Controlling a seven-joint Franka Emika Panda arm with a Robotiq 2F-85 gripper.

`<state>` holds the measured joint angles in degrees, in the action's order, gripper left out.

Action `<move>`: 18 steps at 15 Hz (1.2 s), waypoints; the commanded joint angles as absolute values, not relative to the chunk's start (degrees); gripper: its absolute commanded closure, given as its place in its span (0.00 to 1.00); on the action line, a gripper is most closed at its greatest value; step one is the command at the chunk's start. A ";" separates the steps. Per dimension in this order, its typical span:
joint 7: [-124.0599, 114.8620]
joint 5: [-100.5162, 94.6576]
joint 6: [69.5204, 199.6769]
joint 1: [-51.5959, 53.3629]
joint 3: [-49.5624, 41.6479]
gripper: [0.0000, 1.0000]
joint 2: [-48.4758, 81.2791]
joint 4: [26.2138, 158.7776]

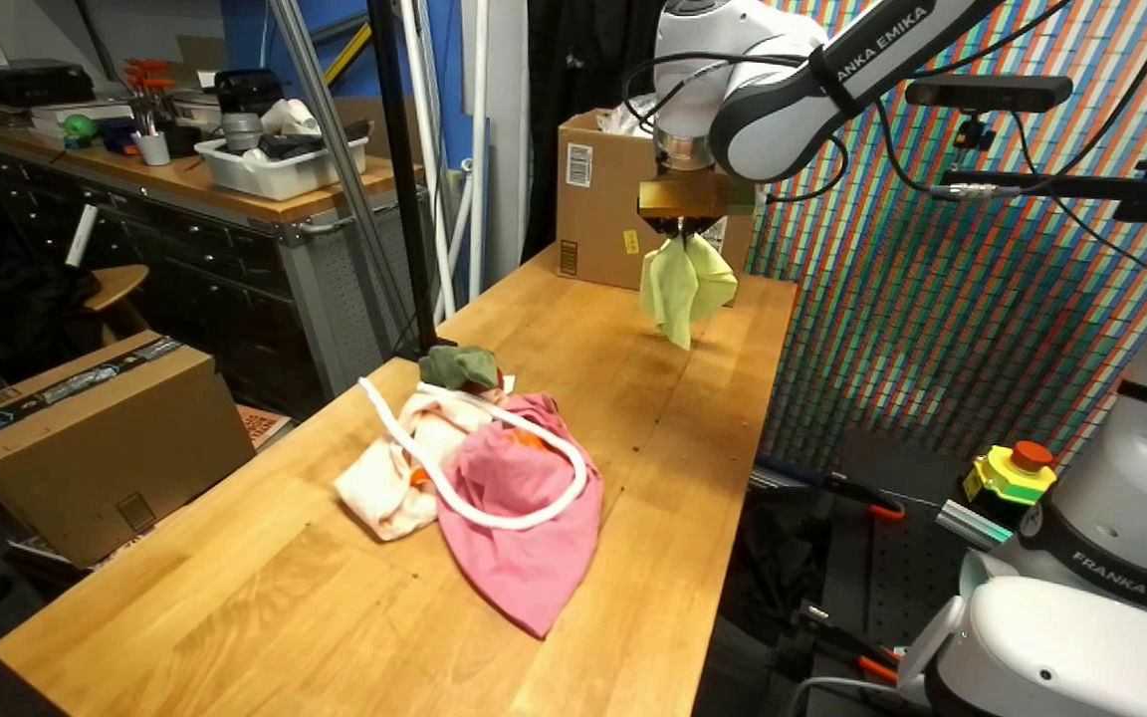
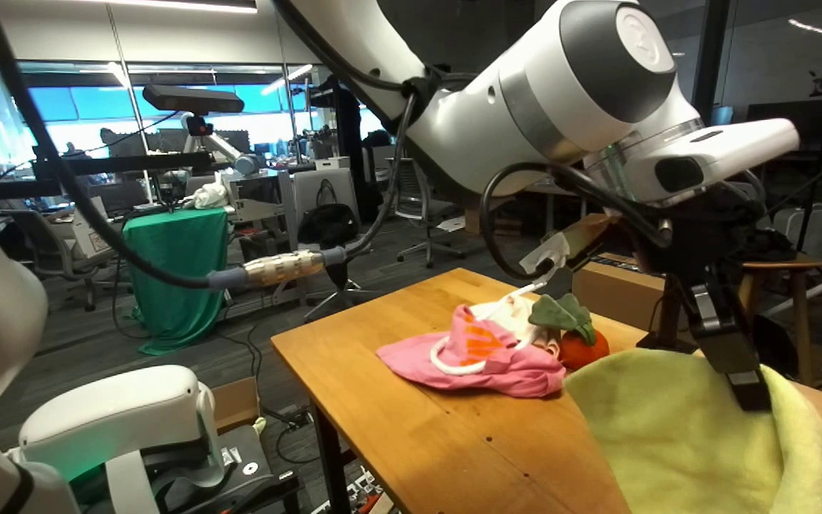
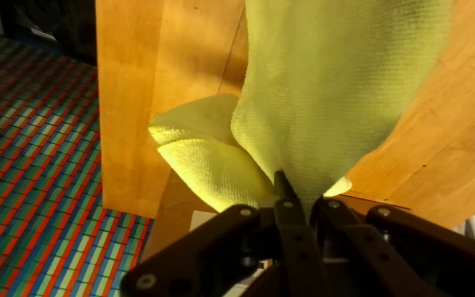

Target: Separate the things on the heap

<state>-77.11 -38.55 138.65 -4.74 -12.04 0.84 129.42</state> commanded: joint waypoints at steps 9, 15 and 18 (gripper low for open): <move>-84.24 -38.86 131.27 -8.34 -11.91 0.63 4.72 125.34; -83.74 -38.30 130.08 -7.26 -10.78 0.18 5.22 126.21; -81.82 -37.18 131.00 -5.79 -8.75 0.00 3.97 128.59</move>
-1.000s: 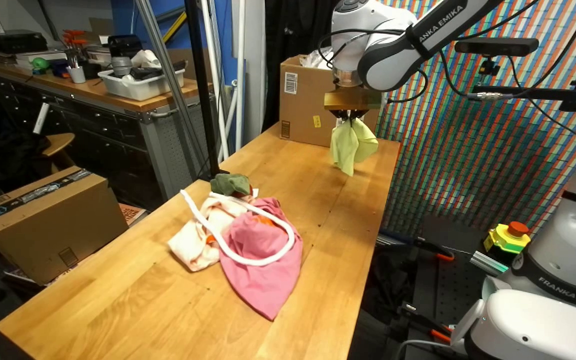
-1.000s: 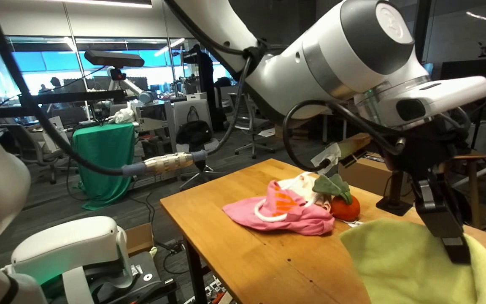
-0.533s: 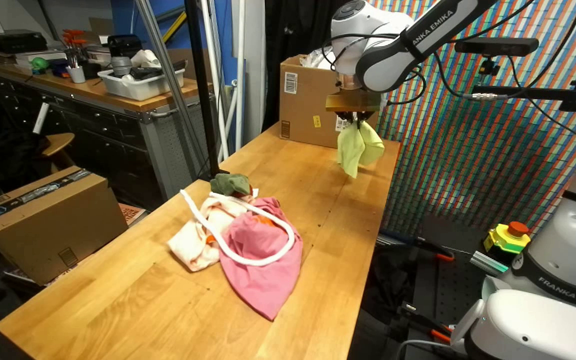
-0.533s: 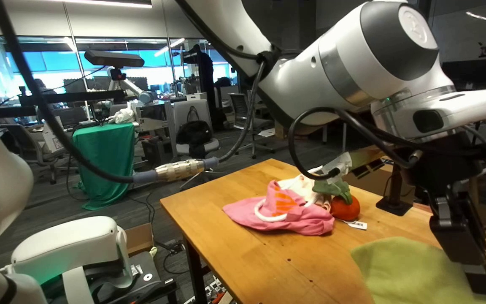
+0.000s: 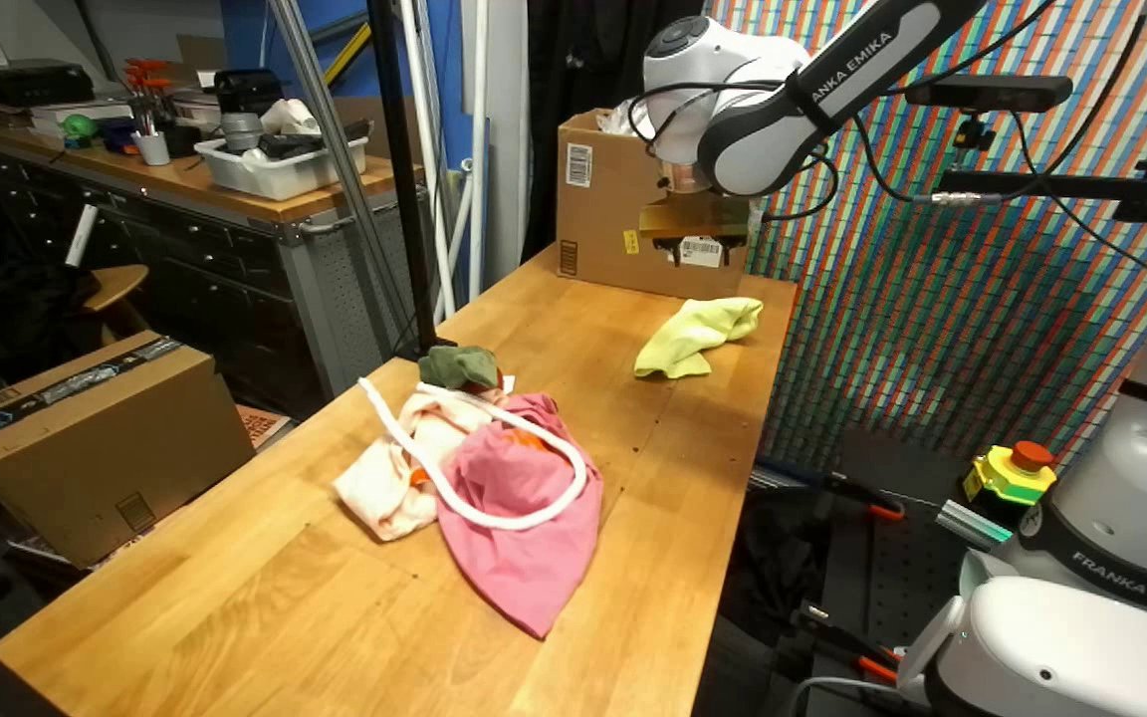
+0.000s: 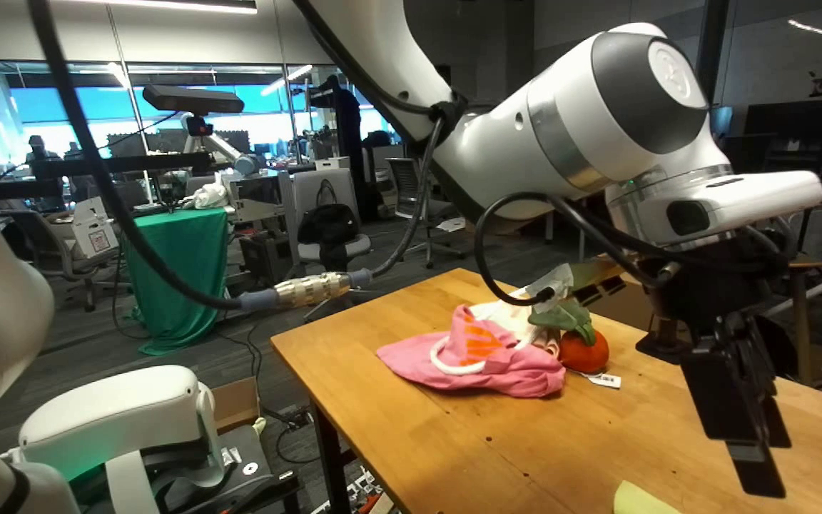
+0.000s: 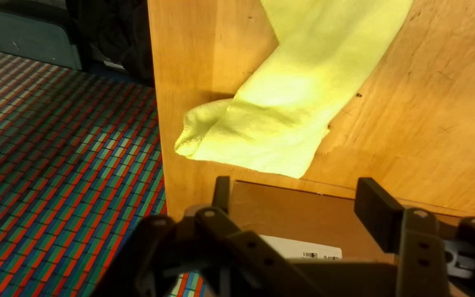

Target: Separate the things on the heap

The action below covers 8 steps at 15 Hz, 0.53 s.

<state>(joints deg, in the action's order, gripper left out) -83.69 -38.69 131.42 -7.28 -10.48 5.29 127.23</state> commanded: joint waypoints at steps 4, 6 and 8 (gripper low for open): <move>-72.25 -27.52 133.15 -3.34 -4.66 0.00 1.59 132.10; -67.35 -20.51 133.22 -1.86 -2.66 0.00 0.44 133.24; -61.95 -13.99 132.49 -0.59 -1.09 0.00 -0.24 133.72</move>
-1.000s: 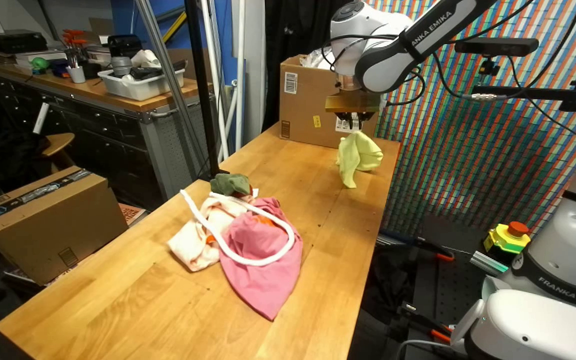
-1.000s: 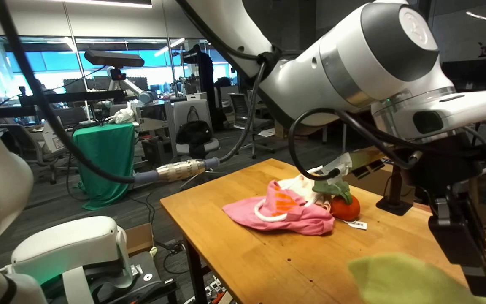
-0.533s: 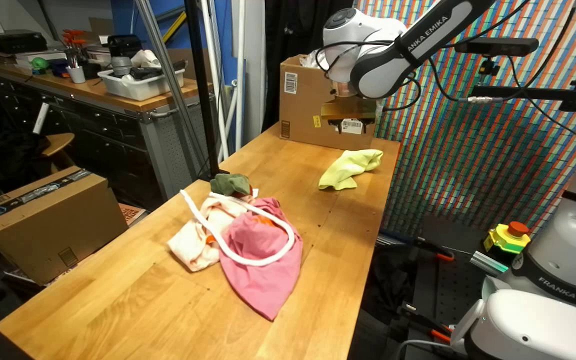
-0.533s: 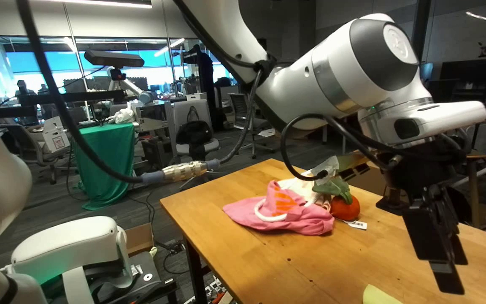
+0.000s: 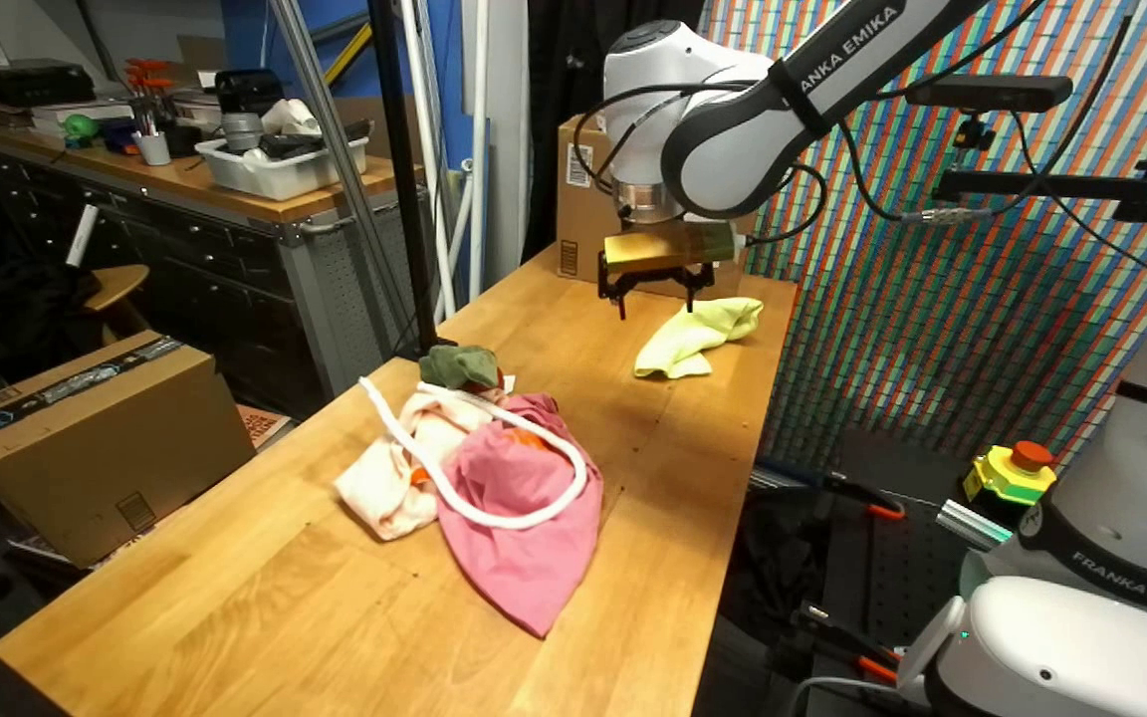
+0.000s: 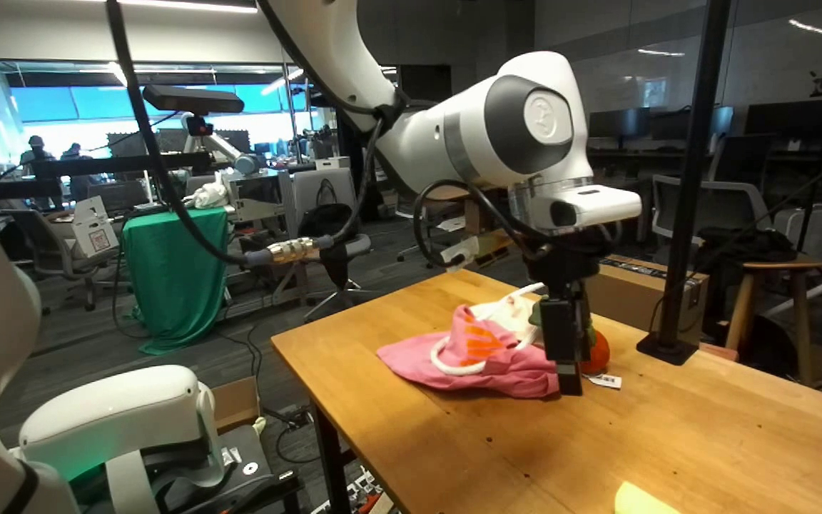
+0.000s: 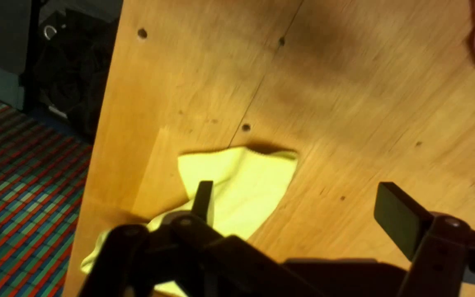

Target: Separate the things on the heap

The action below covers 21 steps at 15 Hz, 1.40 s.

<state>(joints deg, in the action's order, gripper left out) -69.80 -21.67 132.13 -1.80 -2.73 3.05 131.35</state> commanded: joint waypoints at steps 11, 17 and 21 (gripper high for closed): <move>-39.57 10.23 127.20 4.06 4.03 0.00 2.00 134.31; -33.73 8.97 127.72 5.89 5.36 0.00 5.32 134.31; -32.91 5.83 129.89 7.46 5.59 0.00 8.44 133.31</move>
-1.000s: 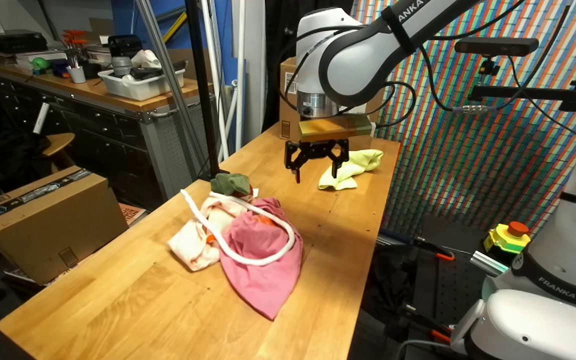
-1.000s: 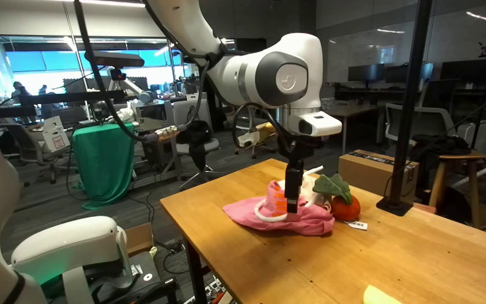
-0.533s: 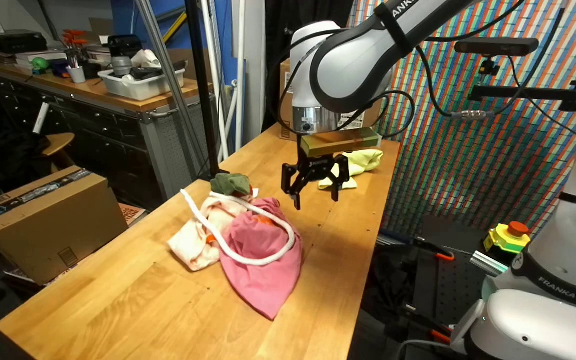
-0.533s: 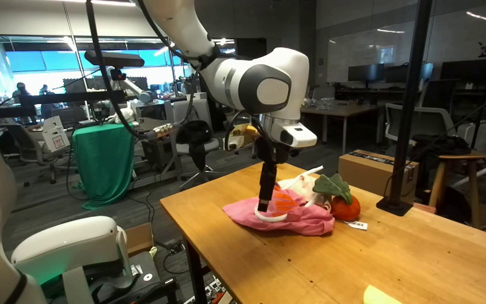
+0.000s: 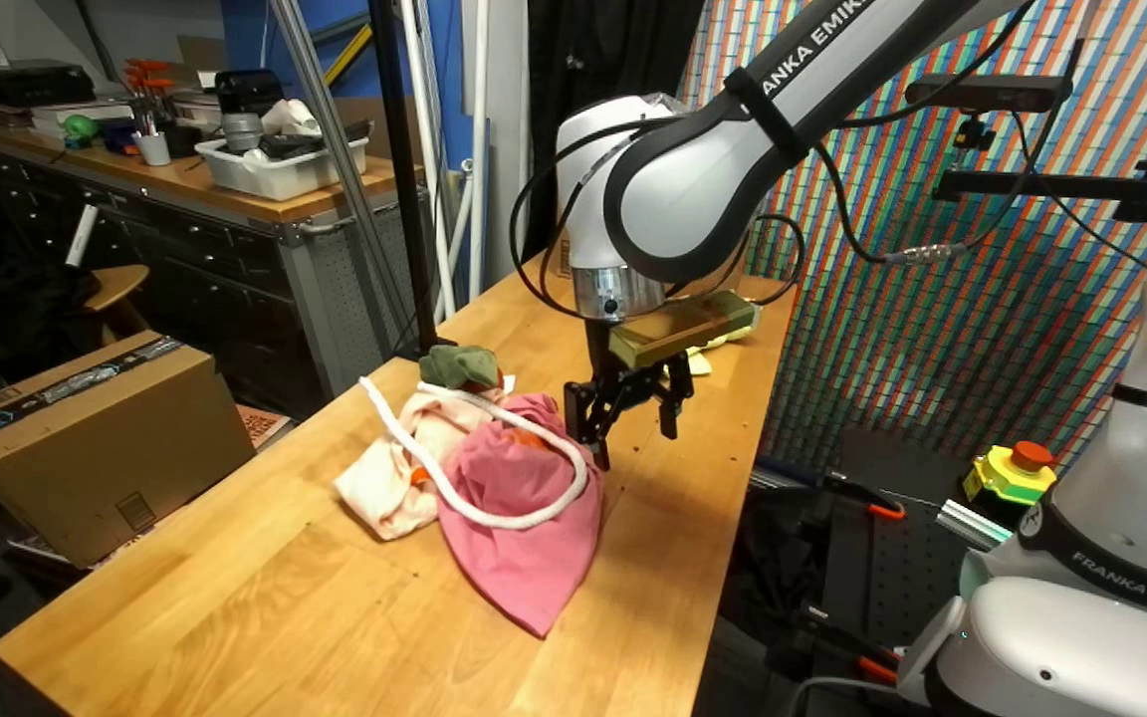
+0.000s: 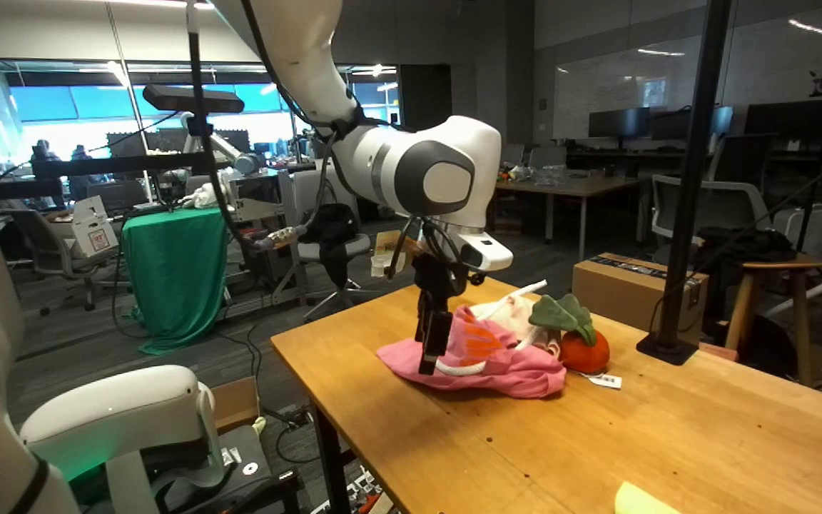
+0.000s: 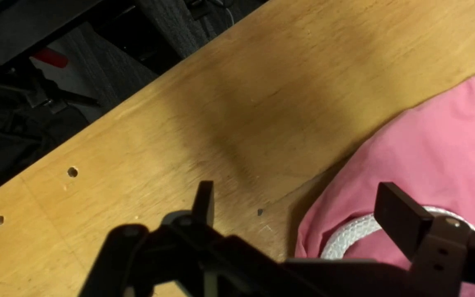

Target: Separate the things on the heap

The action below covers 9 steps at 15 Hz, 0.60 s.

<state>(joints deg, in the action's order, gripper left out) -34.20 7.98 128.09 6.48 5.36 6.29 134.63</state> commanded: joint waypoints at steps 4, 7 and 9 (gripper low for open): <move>-34.11 2.20 133.20 9.09 5.36 0.00 10.82 132.32; -35.56 -1.28 134.96 10.07 4.74 0.00 11.85 131.30; -36.23 -3.19 135.90 10.33 4.37 0.00 12.35 130.61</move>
